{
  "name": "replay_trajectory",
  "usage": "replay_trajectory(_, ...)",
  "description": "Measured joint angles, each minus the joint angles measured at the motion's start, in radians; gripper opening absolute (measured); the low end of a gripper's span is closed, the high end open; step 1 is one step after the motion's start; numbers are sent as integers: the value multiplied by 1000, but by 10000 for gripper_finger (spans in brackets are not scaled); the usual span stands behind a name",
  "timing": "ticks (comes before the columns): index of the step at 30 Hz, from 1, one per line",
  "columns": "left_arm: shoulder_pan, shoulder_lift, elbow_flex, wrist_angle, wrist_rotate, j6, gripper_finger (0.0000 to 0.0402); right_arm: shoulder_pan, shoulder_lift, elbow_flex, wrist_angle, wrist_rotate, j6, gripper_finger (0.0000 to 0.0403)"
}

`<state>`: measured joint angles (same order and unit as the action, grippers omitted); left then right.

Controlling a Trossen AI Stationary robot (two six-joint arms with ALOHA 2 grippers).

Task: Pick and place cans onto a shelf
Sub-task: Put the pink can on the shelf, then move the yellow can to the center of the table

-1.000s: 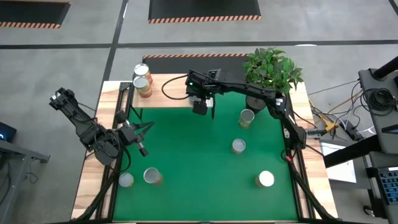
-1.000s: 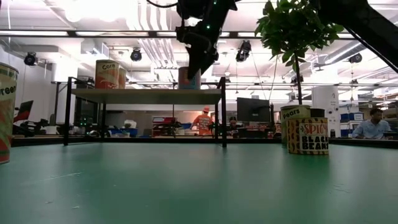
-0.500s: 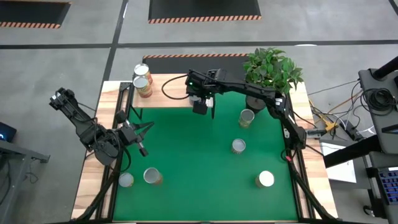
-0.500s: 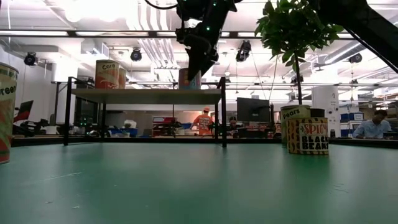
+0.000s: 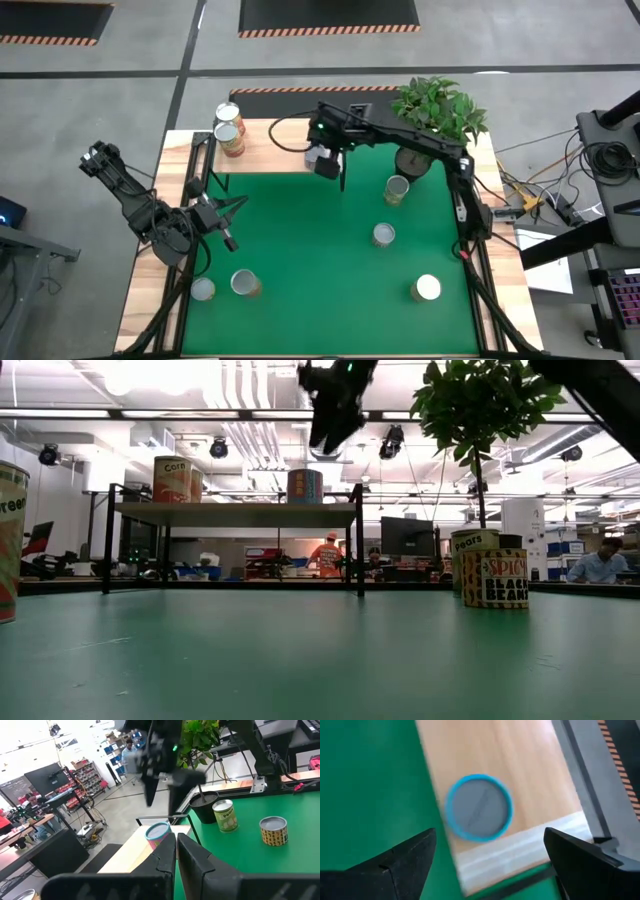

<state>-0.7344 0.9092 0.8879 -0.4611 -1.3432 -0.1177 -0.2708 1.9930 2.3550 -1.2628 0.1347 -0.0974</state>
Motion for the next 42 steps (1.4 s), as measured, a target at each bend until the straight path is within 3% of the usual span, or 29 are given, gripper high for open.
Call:
replay_trajectory(13, 0, 10, 0, 3, 16, -4, 0, 316, -75, -17, -206, -2, 227, 328)
replay_trajectory(18, 0, 10, 0, 5, 49, -4, 0, 445, -75, -103, -202, 92, 280, 333)
replay_trajectory(27, 0, 10, 0, 9, 53, -7, 0, 547, -163, -491, -189, 279, 494, 334)
replay_trajectory(36, 0, 10, 0, 13, 53, -7, 0, 548, -433, -1015, 66, 285, 570, 331)
replay_trajectory(42, 0, 10, 0, 13, 53, -8, 0, 548, -639, -1271, 275, 278, 623, 329)
